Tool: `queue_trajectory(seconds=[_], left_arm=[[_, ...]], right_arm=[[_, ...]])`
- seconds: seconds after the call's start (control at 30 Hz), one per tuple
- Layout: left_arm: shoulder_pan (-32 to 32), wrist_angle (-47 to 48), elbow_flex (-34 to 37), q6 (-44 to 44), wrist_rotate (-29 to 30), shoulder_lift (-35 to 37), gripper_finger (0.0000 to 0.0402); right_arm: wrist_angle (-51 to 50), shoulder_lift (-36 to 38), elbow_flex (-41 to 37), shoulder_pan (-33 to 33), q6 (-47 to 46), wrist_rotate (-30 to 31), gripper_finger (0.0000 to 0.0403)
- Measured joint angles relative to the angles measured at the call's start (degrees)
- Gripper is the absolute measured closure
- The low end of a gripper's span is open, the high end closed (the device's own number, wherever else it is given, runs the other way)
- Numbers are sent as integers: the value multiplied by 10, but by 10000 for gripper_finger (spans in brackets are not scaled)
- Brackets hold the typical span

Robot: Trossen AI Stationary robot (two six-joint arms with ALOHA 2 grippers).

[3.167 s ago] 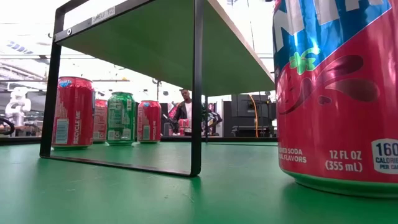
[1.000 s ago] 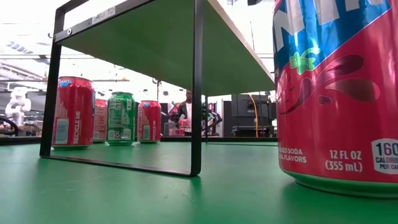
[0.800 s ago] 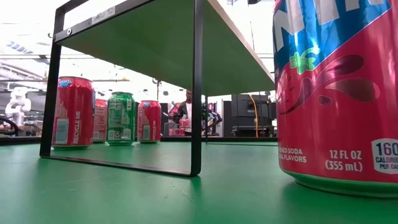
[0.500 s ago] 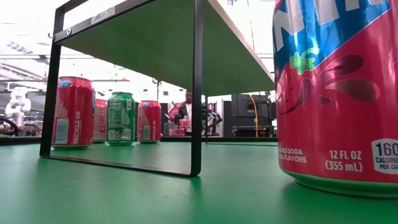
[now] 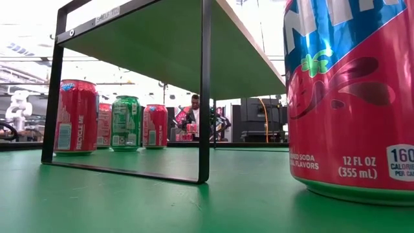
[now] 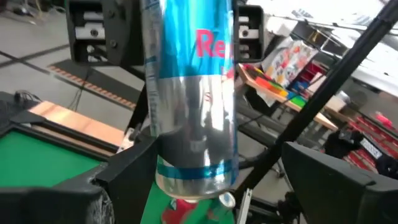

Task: Sort soda cans
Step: Put the blue soda can on the shelf

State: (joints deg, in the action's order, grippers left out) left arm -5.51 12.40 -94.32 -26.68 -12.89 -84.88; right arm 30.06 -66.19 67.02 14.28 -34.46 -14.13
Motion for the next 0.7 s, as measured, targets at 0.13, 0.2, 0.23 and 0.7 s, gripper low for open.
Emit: queue_trajectory(seconds=[0.13,0.2,0.23,0.7], left_arm=[[-2,-3,0,3,-9,-21,59],[-1,-15,0,4,-17,-29,59],[-2,-24,0,2,-29,-33,59],[-6,-36,0,5,-9,-51,149]], right_arm=[[-3,0,0,0,20,-12,181],[-6,-1,0,0,24,-11,180],[-6,0,0,0,25,-12,180],[-9,-19,0,0,41,-11,179]])
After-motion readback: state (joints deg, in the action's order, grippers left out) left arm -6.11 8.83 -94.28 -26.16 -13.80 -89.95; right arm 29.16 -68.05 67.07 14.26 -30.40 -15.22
